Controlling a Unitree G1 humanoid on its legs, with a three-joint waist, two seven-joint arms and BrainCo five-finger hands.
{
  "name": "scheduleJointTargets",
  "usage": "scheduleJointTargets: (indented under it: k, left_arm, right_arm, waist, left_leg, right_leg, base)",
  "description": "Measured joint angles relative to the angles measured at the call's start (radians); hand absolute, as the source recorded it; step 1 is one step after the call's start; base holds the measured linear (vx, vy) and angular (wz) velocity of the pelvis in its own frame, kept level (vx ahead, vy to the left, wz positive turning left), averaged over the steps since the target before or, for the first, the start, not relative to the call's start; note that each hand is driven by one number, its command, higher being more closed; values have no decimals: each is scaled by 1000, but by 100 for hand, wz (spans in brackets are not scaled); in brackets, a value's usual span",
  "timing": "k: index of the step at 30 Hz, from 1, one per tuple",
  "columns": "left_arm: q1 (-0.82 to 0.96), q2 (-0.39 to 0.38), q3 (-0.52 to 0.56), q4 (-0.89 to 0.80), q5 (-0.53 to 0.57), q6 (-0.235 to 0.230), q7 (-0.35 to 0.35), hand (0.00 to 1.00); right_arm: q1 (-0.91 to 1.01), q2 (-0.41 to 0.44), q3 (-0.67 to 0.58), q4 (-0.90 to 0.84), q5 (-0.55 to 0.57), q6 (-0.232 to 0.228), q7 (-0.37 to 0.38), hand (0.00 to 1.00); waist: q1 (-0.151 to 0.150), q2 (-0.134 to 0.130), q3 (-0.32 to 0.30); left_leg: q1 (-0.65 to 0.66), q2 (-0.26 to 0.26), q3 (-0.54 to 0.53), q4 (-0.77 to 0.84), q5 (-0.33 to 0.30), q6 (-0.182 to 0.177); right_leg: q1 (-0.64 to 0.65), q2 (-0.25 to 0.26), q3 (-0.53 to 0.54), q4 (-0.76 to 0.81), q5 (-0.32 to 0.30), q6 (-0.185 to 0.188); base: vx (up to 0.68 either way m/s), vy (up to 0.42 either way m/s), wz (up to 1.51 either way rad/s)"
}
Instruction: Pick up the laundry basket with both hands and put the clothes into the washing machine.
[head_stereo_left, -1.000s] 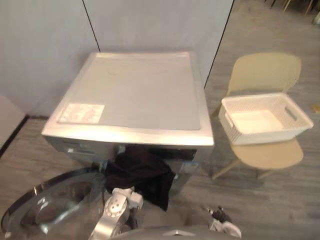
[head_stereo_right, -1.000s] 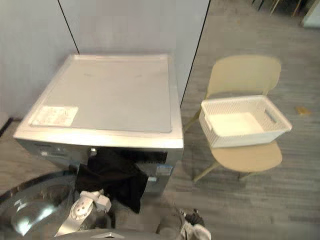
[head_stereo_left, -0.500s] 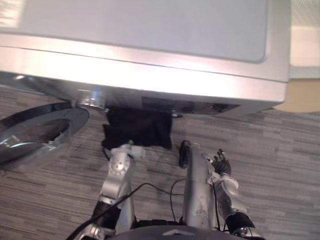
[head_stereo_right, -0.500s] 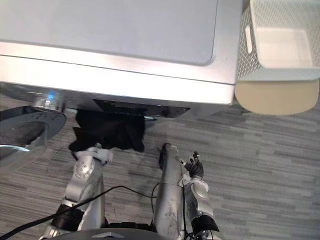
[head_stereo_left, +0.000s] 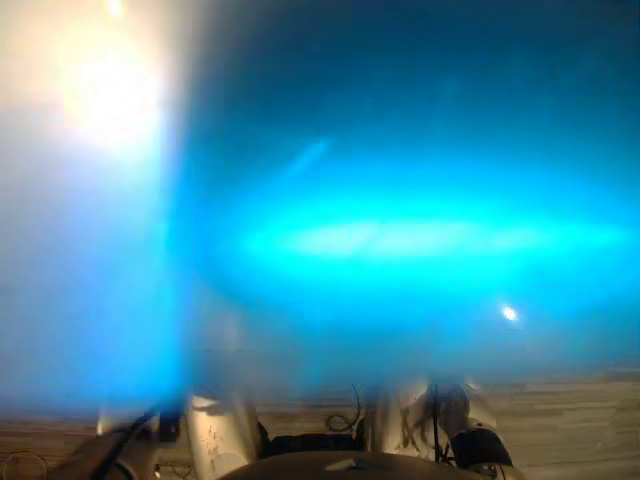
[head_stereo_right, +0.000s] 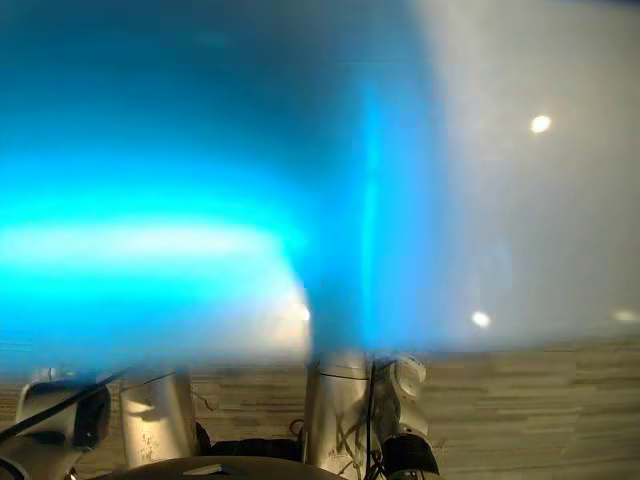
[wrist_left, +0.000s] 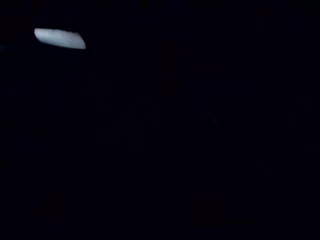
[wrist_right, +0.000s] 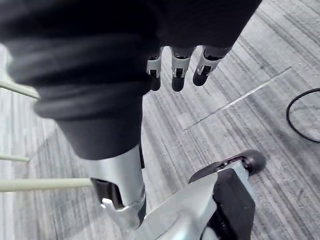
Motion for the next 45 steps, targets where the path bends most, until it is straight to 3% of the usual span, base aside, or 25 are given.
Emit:
scheduleJointTargets:
  k: [8,12,14,16,23,24,25,26,27,28,29,31,33,34,35,39,45]
  left_arm:
    - [-299,294,-140,111,-89,-1,-135,100]
    - [-491,384,-261,198,-153,-1,-213,100]
    - [-514,394,-290,221,-157,-31,-241,100]
    - [-552,407,-342,282,-170,-30,-258,100]
    - [-680,423,-448,433,-202,-30,-258,100]
    - [-702,439,-480,443,-208,-29,-257,100]
    - [-719,449,-492,444,-208,-29,-256,100]
    - [-742,469,-496,453,-209,-34,-249,100]
    - [-744,481,-497,457,-217,-39,-230,100]
    - [-746,483,-497,460,-221,-38,-224,100]
    - [-753,486,-498,461,-226,-38,-216,100]
    - [-796,506,-491,462,-228,-39,-193,100]
    - [-848,562,-480,461,-227,-44,-178,100]
    - [-867,580,-453,459,-225,-42,-174,0]
    - [-886,591,-436,456,-221,-40,-172,0]
    - [-899,633,-400,460,-181,-29,-180,0]
    - [-848,632,-405,457,-93,-18,-201,0]
  right_arm:
    - [12,7,-1,7,38,-4,36,0]
    - [17,8,-3,40,66,-4,53,0]
    - [26,11,-4,47,67,-4,60,0]
    - [38,11,-4,52,77,-5,74,0]
    - [46,14,-31,73,77,-8,73,0]
    - [60,26,-49,71,77,-9,72,0]
    - [71,39,-52,73,77,-13,71,0]
    - [76,59,-48,86,78,-17,71,0]
    - [81,59,-50,84,78,-26,71,0]
    - [80,58,-52,78,78,-27,70,0]
    - [88,59,-53,66,79,-23,71,0]
    - [94,74,-56,60,80,-27,70,0]
    - [96,68,-63,35,78,-40,70,0]
    - [104,63,-82,33,78,-43,69,0]
    - [116,77,-92,34,79,-44,66,0]
    - [116,71,-90,43,83,-35,66,0]
    - [117,69,-88,50,96,-43,69,0]
  waist:
    - [-14,0,0]
    - [-27,0,0]
    - [-32,0,0]
    - [-29,-1,-1]
    - [-33,0,0]
    - [-37,1,9]
    - [-46,-11,11]
    - [-61,-34,5]
    - [-56,-22,11]
    - [-51,-28,9]
    - [-52,-26,10]
    - [-65,-34,8]
    - [-57,-31,16]
    - [-57,-19,23]
    - [-63,-17,30]
    - [-72,-13,34]
    - [-68,-12,34]
  left_leg:
    - [-9,29,30,0,-2,7]
    - [-8,30,45,-24,8,6]
    - [-9,31,50,-28,10,4]
    - [-9,31,65,-28,10,4]
    - [-34,36,89,-50,22,18]
    - [-36,48,98,-56,36,10]
    - [-39,50,112,-50,39,3]
    - [-50,53,111,-14,52,1]
    - [-32,53,122,51,-3,22]
    - [-35,58,122,51,-10,30]
    - [-39,71,137,46,-6,32]
    - [-66,69,145,49,1,28]
    - [-108,71,140,26,15,32]
    - [-140,82,136,24,29,37]
    - [-161,82,148,32,46,38]
    - [-205,83,138,57,93,61]
    - [-204,69,130,55,101,73]
  right_leg:
    - [-37,31,28,-7,22,-6]
    - [-46,29,29,-30,34,-11]
    - [-47,28,30,-35,38,-8]
    - [-56,28,45,-35,43,-5]
    - [-79,11,49,-70,38,-4]
    - [-87,10,48,-1,18,-29]
    - [-83,8,43,24,-1,-28]
    - [-80,15,54,28,1,-25]
    - [-84,15,41,30,2,-26]
    - [-89,16,42,28,3,-25]
    - [-96,14,41,100,-2,-52]
    - [-88,16,42,88,-56,-35]
    - [-140,20,31,53,-52,-34]
    - [-157,23,20,109,-54,-53]
    - [-154,19,26,111,-52,-36]
    - [-207,29,28,116,-10,-32]
    - [-189,13,16,114,-5,-27]
  base:
    - [6,-8,-13]
    - [1,0,-1]
    - [0,0,0]
    - [0,0,0]
    - [-5,-1,1]
    - [-4,-35,27]
    - [25,-129,39]
    - [28,-49,2]
    - [33,-26,-22]
    - [46,55,-33]
    - [63,-9,5]
    - [30,-30,3]
    - [-56,8,-31]
    - [-15,-31,-10]
    - [-21,-52,-5]
    - [-20,-11,-20]
    - [12,14,7]
